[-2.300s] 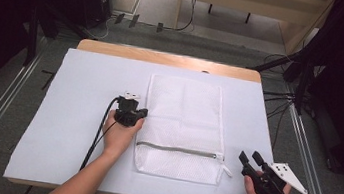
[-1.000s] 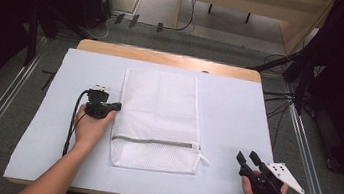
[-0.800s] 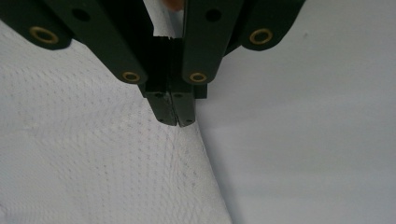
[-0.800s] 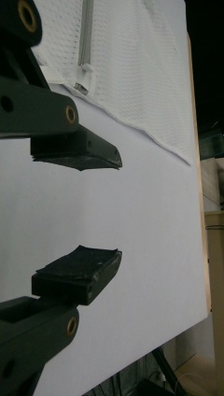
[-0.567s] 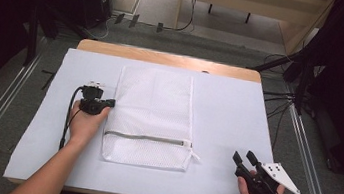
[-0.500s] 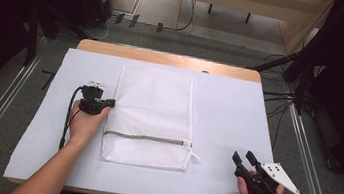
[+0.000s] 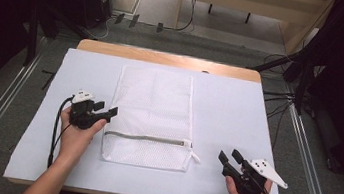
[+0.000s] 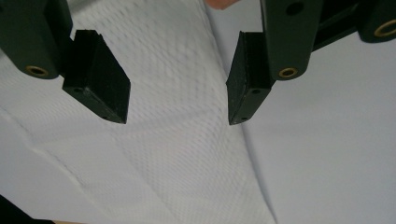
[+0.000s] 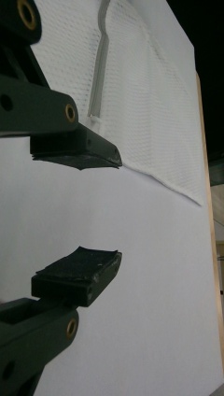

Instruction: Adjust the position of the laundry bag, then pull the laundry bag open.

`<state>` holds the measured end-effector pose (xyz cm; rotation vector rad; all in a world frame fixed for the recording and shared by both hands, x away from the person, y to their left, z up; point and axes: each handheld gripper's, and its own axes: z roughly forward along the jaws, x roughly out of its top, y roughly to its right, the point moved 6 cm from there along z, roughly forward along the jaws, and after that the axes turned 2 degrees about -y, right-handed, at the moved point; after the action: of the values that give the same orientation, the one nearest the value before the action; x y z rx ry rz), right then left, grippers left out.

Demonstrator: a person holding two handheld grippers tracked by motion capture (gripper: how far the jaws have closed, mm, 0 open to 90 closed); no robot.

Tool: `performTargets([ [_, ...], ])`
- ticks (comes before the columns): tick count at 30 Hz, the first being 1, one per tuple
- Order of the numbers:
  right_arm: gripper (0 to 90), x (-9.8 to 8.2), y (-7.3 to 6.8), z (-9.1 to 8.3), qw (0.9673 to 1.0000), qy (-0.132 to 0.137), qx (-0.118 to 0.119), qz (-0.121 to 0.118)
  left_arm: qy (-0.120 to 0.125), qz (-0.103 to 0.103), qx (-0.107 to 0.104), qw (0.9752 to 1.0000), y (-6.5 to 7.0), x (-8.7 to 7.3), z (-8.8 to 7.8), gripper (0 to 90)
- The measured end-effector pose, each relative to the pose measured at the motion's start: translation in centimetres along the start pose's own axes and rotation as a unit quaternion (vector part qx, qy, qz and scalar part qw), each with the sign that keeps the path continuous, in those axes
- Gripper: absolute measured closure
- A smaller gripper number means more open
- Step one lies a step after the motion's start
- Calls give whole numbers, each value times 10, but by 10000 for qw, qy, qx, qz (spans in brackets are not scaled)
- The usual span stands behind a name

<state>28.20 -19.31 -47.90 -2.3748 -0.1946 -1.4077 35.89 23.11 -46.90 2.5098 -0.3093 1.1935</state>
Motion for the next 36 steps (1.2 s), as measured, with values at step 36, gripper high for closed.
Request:
performTargets([
  [36, 607, -23, -63, 60, 9927, -1170, 286, 48, -452, 765, -1288, 9877, 127, -30, 21, 610],
])
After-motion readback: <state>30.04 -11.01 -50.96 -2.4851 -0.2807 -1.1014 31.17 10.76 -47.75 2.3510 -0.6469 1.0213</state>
